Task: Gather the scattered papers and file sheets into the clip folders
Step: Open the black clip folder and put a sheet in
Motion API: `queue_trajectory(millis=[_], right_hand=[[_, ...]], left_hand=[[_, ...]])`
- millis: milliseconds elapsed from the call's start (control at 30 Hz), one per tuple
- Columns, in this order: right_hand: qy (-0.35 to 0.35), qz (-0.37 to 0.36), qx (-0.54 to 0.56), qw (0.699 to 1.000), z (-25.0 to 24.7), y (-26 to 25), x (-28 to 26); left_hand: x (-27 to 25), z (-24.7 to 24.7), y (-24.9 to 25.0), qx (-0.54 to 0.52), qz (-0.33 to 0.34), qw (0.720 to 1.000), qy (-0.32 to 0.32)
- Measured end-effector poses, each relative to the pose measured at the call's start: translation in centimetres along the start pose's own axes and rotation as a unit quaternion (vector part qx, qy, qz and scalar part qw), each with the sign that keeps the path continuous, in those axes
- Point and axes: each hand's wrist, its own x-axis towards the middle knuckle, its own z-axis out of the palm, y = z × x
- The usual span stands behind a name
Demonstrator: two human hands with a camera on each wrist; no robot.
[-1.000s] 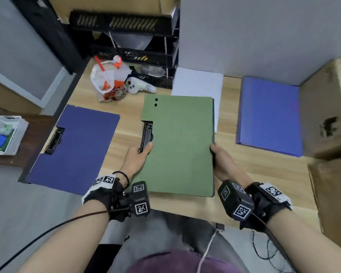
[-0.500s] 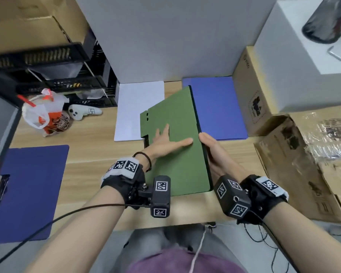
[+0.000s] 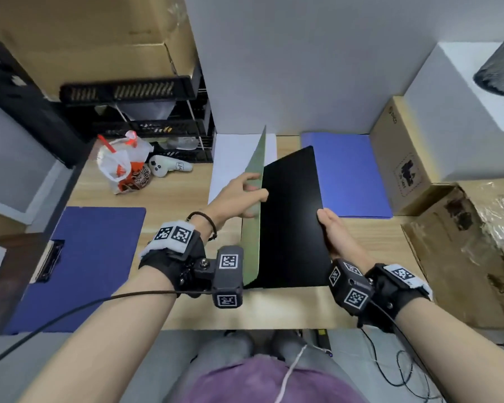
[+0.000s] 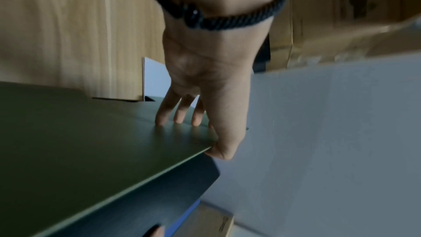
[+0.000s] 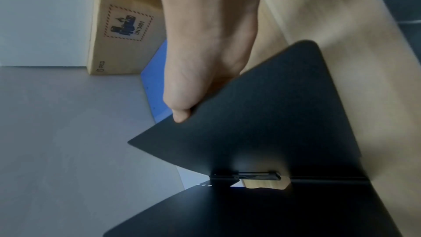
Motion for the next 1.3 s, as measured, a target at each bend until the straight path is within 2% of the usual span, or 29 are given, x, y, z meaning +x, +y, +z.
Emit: queue_trajectory(millis=[167,300,367,467,567,700,800,1000,1067,1133,1200,1300], right_hand=[[0.063,0.012,-0.030,0.997,2.5,1.8,0.1],[0.077,0.078,-0.006,0.994,1.2,6.1,3.0],[0.076,0.107,0.010,0.991,1.0,6.1,2.1],[0.108,0.117,0.042,0.986,1.5,4.7,-1.3],[0.113,0.161,0.108,0.975,1.7,5.2,-3.3],[0.091,0.199,0.139,0.966,2.1,5.7,-4.6],[0.097,0.227,0.145,0.958,1.9,6.8,-5.2],[0.172,0.242,0.057,0.953,1.1,11.9,-4.3],[0.196,0.215,-0.007,0.957,0.6,12.5,-3.4],[0.193,0.187,-0.022,0.963,0.4,12.3,-2.5],[0.190,0.155,-0.030,0.969,0.7,11.4,-2.1],[0.169,0.128,-0.068,0.975,1.7,9.7,-2.0]], left_hand=[[-2.2,-7.7,-3.8,-0.059,-0.005,0.997,0.056],[-3.9,-12.5,-8.4,-0.080,-0.014,0.981,0.179],[-4.6,-14.1,-10.8,-0.065,-0.026,0.972,0.223],[-5.4,-15.6,-14.0,-0.058,-0.057,0.967,0.240],[-6.0,-16.2,-16.6,-0.109,-0.090,0.958,0.248],[-6.7,-17.0,-19.8,-0.223,-0.120,0.927,0.276],[-7.0,-17.3,-21.8,-0.246,-0.148,0.908,0.307],[-6.4,-15.2,-24.8,-0.065,-0.217,0.933,0.280],[-5.8,-14.6,-25.7,-0.008,-0.241,0.926,0.290],[-5.4,-14.0,-25.7,0.051,-0.258,0.907,0.329],[-5.1,-13.2,-24.6,0.111,-0.242,0.905,0.331],[-3.9,-11.9,-23.0,0.153,-0.174,0.939,0.253]])
